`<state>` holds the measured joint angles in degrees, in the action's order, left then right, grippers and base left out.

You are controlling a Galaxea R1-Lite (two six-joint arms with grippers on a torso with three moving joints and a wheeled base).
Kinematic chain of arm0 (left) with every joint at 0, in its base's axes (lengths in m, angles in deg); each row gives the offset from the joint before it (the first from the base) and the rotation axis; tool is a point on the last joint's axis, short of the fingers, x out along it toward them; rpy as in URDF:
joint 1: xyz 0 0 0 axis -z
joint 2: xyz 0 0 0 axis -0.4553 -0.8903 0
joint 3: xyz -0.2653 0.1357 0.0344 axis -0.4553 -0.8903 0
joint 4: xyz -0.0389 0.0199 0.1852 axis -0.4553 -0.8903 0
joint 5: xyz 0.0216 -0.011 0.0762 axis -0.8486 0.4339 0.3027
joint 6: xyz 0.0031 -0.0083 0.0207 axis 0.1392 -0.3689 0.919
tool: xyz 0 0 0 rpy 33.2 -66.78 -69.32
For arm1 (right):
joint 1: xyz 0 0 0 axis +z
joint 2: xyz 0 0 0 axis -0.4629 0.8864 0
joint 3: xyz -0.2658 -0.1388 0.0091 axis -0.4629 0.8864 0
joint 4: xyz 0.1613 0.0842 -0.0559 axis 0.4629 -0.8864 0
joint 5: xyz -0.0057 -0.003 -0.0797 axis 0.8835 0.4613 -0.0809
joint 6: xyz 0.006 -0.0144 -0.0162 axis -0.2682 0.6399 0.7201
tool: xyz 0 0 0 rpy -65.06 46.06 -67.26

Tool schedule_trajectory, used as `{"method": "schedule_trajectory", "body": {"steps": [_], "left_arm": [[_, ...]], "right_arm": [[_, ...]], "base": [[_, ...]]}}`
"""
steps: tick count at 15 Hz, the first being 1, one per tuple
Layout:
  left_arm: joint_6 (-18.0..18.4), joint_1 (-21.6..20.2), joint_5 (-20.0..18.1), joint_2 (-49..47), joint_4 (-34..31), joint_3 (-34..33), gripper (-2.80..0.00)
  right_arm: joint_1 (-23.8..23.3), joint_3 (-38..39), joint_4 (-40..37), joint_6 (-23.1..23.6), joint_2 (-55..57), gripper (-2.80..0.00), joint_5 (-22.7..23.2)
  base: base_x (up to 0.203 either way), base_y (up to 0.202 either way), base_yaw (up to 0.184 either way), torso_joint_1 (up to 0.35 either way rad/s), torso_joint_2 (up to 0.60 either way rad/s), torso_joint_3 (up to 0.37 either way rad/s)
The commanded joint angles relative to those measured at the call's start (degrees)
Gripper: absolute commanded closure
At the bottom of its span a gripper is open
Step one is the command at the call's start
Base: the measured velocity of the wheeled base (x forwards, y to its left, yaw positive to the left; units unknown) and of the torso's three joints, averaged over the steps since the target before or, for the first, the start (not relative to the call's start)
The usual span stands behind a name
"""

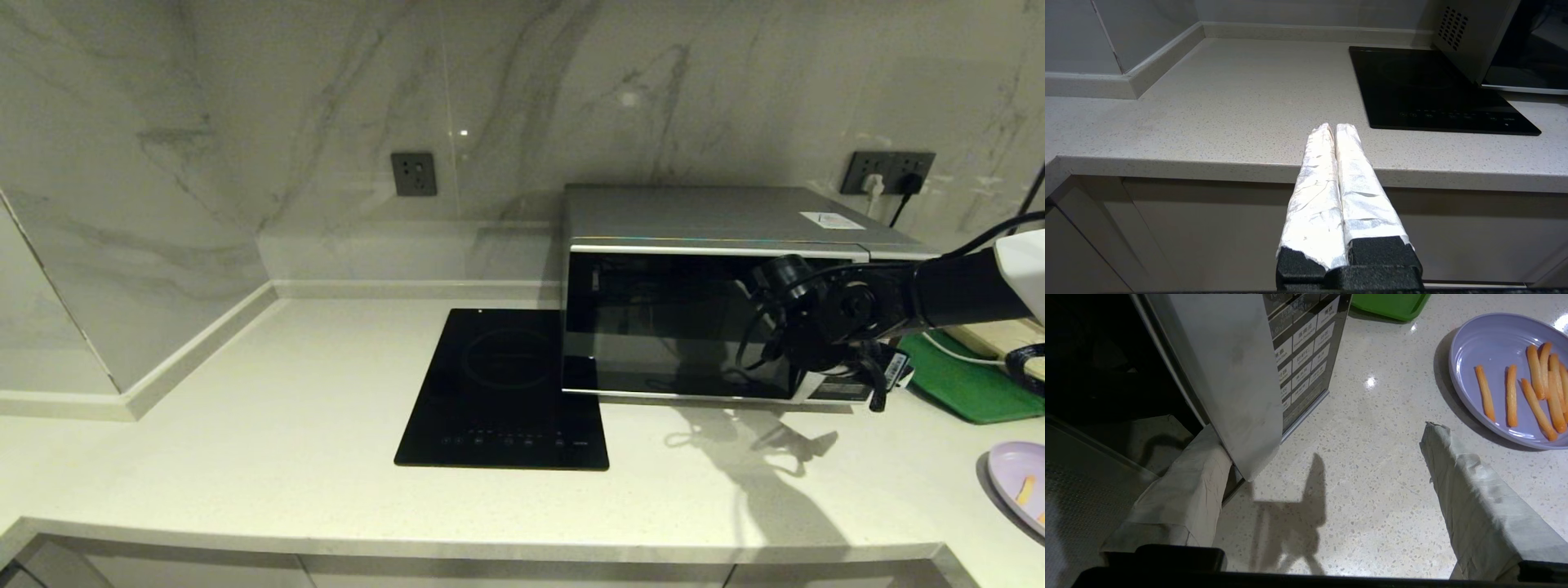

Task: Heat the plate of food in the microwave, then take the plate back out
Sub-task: Open the microwave oven

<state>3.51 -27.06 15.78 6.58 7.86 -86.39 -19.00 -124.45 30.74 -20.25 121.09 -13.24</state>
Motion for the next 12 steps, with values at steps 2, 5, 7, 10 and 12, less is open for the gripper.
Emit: {"method": "schedule_trajectory", "body": {"steps": [2, 5, 7, 10, 12], "left_arm": [[0.0, 0.0, 0.0, 0.0, 0.0, 0.0, 0.0], [0.0, 0.0, 0.0, 0.0, 0.0, 0.0, 0.0], [0.0, 0.0, 0.0, 0.0, 0.0, 0.0, 0.0], [0.0, 0.0, 0.1, 0.0, 0.0, 0.0, 0.0], [0.0, 0.0, 0.0, 0.0, 0.0, 0.0, 0.0]], "right_arm": [[1.0, 4.8, -0.6, -3.1, -4.4, -2.8, -0.8], [3.0, 7.8, -0.6, -4.2, -6.6, -2.8, -0.6], [5.8, 8.9, -0.8, -2.5, -7.0, -2.8, 1.3], [11.4, 10.5, -0.6, 1.2, -11.4, -2.8, 6.5], [16.5, 13.3, -0.6, 2.8, -17.4, -2.8, 8.6]], "base": [[0.0, 0.0, 0.0, 0.0, 0.0, 0.0], [0.0, 0.0, 0.0, 0.0, 0.0, 0.0], [0.0, 0.0, 0.0, 0.0, 0.0, 0.0], [0.0, 0.0, 0.0, 0.0, 0.0, 0.0], [0.0, 0.0, 0.0, 0.0, 0.0, 0.0]]}}
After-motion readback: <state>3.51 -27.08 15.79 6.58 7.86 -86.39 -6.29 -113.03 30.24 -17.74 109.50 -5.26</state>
